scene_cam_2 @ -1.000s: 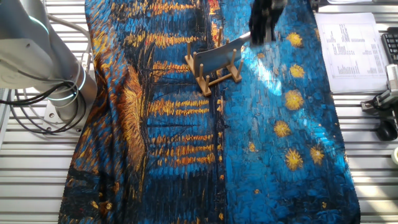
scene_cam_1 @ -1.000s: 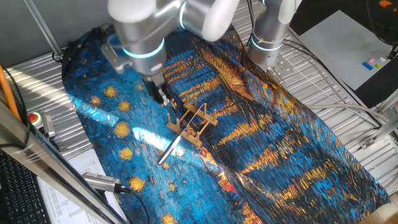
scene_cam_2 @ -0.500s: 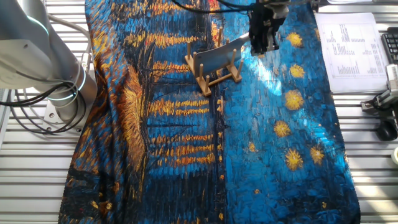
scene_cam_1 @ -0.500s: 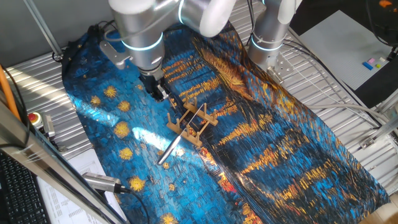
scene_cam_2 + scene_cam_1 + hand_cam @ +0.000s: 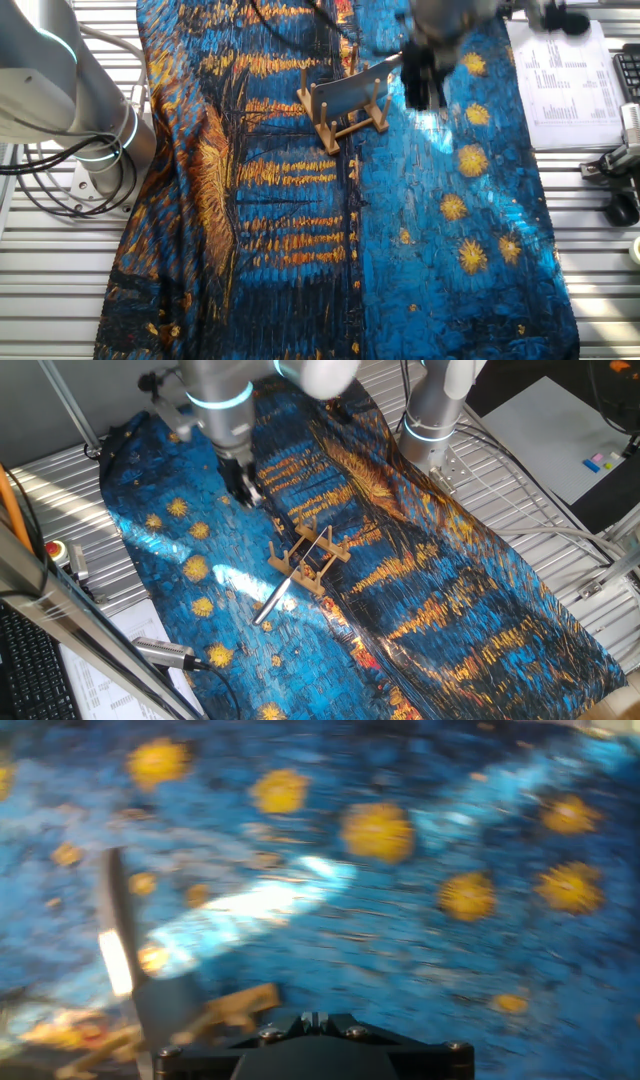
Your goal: Put the knife on the knife rack
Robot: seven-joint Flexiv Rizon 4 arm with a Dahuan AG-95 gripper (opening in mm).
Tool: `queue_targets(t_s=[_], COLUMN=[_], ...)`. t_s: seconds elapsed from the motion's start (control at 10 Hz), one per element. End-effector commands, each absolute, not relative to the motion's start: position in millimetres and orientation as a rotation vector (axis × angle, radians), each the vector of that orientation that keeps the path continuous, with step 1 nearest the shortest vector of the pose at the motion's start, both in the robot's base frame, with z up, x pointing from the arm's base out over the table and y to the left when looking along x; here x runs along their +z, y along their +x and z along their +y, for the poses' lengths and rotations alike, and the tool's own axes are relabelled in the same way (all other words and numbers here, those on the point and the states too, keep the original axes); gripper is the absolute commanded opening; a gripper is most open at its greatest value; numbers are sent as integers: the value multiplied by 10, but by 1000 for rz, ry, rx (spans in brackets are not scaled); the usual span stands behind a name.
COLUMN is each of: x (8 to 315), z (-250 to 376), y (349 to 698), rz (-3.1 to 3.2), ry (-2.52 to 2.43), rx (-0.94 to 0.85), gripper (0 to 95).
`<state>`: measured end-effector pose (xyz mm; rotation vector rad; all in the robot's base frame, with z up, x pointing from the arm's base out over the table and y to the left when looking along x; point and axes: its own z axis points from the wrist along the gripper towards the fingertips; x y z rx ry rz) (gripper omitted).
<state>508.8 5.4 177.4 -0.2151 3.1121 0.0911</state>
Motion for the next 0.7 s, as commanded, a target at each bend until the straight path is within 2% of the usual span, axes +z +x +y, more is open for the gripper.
queue_targets(t_s=[0.1,0.2,0.3,0.7], x=[1745,1722,1678,1711], z=[-376,-423,-497,-688], y=[5163,5153,5138,5043], rz=[3143,3150,3155,3197], ry=[-304,-305,-360,-289], rx=[11,-13,-115,-74], gripper=[0,0,0,0])
